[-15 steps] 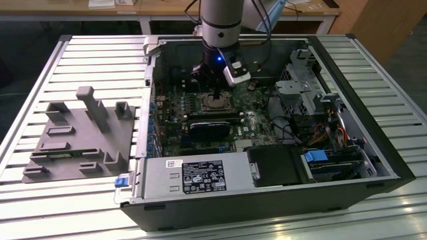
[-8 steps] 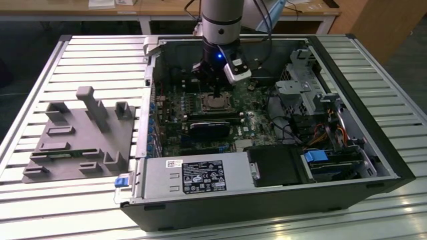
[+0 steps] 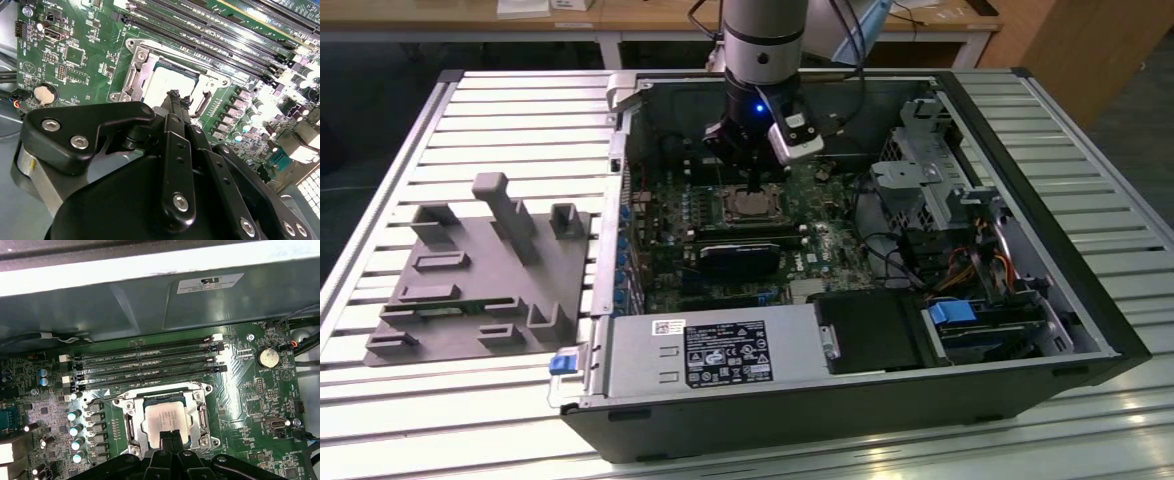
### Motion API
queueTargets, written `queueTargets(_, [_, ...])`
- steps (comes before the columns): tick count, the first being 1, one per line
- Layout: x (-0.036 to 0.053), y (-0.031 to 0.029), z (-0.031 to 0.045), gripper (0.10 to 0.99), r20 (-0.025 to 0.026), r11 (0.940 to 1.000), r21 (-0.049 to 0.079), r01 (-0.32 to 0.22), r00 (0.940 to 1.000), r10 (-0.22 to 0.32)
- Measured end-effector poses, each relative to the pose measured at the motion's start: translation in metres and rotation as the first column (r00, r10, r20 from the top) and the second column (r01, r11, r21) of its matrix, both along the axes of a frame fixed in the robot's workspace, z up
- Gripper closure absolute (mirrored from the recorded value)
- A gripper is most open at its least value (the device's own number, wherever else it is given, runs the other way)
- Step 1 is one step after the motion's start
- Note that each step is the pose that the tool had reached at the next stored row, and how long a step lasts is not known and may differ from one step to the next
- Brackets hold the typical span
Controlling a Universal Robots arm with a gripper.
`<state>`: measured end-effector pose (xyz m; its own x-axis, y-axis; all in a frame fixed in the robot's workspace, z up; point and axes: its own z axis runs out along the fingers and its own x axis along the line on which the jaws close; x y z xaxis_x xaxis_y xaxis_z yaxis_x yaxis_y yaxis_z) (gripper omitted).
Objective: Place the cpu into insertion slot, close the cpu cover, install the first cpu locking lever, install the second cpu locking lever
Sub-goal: 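Install the first cpu locking lever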
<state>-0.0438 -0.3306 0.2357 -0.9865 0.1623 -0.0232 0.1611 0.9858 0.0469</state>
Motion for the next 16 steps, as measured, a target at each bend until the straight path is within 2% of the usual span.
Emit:
queueTargets(9, [-0.0017,0.0,0.0001,0.984,-0.0001,1.0,0.0,0.0,1.0,0.0])
queueTargets(16, [-0.0163,0.0,0.0001,0.984,0.0013,1.0,0.0,0.0,1.0,0.0])
